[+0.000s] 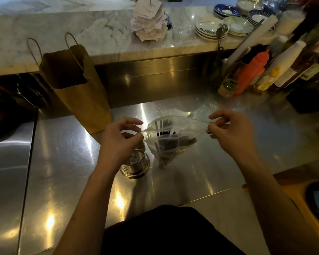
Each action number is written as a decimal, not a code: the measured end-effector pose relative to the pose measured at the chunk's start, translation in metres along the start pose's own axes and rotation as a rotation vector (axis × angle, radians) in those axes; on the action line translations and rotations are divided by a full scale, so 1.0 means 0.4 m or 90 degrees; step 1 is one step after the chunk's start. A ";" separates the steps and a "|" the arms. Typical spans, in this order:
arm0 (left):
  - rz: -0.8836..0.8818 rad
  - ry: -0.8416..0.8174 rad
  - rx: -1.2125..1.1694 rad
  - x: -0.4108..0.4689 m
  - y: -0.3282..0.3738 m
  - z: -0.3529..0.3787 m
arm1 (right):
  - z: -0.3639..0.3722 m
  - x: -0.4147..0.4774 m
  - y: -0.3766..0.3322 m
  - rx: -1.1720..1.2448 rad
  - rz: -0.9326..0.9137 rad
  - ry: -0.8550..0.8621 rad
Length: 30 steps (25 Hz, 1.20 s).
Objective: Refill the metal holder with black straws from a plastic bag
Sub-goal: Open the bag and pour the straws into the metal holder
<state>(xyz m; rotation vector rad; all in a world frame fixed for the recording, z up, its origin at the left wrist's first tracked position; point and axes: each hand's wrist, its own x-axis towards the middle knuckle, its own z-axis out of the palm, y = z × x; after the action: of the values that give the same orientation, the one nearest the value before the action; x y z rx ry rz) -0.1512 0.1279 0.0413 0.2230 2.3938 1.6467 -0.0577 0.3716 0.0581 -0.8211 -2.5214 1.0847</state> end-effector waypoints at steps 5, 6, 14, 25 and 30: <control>0.046 -0.018 0.001 -0.010 0.023 0.015 | 0.002 -0.012 -0.023 0.029 -0.026 0.001; 0.052 -0.019 0.004 -0.011 0.025 0.019 | 0.006 -0.018 -0.029 0.041 -0.036 -0.012; 0.010 -0.080 -0.038 -0.026 -0.009 0.047 | 0.069 -0.067 -0.057 0.174 -0.031 -0.066; 0.022 -0.230 -0.046 -0.076 -0.088 0.122 | 0.072 -0.040 -0.130 0.329 -0.040 0.005; 0.015 0.019 -0.069 -0.050 -0.063 0.156 | 0.061 -0.032 -0.174 0.418 -0.097 -0.023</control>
<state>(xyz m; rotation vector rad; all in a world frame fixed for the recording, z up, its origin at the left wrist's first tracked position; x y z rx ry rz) -0.1150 0.1700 -0.0016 0.2100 2.3230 1.7960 -0.0858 0.3110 0.0922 -0.4153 -1.9913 1.7281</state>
